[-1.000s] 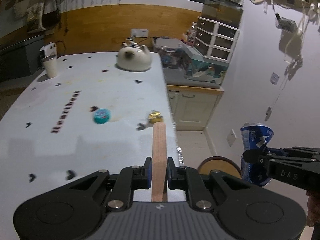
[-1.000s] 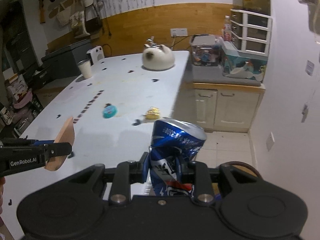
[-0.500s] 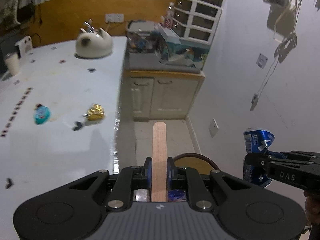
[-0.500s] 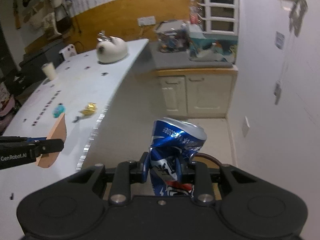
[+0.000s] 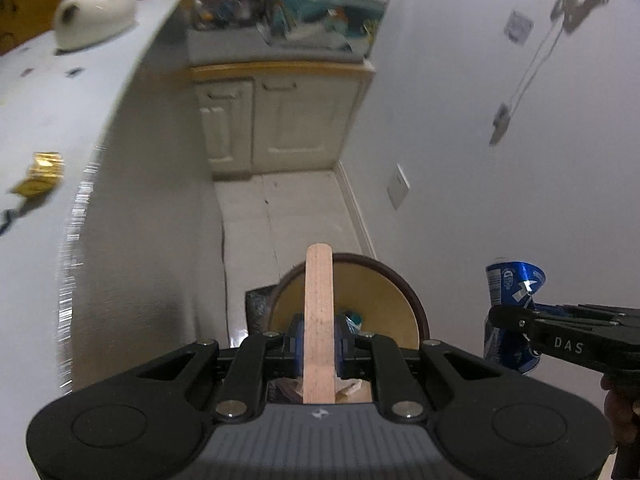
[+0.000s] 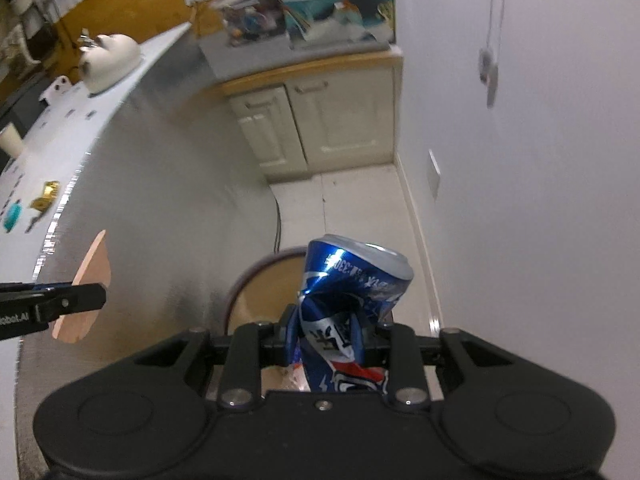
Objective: Collect trash
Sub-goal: 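Carry the wooden stick and blue can with both tools over the wastebasket, then open both tools to drop the stick and can into the wastebasket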
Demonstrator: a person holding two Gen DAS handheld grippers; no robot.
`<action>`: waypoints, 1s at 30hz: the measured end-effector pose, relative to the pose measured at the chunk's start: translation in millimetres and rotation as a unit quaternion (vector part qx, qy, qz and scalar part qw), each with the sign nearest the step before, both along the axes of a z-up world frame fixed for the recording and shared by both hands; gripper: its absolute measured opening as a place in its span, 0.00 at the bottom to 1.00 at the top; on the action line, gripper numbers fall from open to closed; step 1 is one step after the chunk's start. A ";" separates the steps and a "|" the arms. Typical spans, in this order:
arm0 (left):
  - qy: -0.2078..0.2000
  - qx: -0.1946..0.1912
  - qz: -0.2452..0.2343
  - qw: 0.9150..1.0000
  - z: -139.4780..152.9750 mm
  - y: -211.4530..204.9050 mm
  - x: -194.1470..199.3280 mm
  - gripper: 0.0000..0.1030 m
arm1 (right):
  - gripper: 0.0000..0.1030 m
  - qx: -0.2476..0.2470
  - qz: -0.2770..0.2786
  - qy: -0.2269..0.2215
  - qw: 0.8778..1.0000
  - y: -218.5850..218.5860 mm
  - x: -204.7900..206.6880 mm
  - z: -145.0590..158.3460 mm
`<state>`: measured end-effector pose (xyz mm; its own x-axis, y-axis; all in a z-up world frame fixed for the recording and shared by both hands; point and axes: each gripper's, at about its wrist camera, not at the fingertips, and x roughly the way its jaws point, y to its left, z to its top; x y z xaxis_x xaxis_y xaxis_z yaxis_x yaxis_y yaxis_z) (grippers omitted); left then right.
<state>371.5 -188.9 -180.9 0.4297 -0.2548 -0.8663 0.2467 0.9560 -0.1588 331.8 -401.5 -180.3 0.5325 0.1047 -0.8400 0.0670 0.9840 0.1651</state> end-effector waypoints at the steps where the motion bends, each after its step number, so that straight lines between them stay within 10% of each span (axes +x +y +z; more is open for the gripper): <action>1: 0.006 0.001 -0.007 1.000 -8.9 -4.7 6.0 0.15 | 0.27 0.002 -0.003 0.005 1.000 -2.7 3.2 -6.0; 19: 0.052 0.081 -0.169 0.981 -161.8 -78.1 94.1 0.15 | 0.27 0.048 -0.062 0.131 0.988 -1.2 80.2 -164.8; 30: 0.084 0.093 -0.151 0.981 -195.8 -65.4 108.0 0.32 | 0.34 0.059 -0.079 0.142 0.985 -4.7 82.6 -189.9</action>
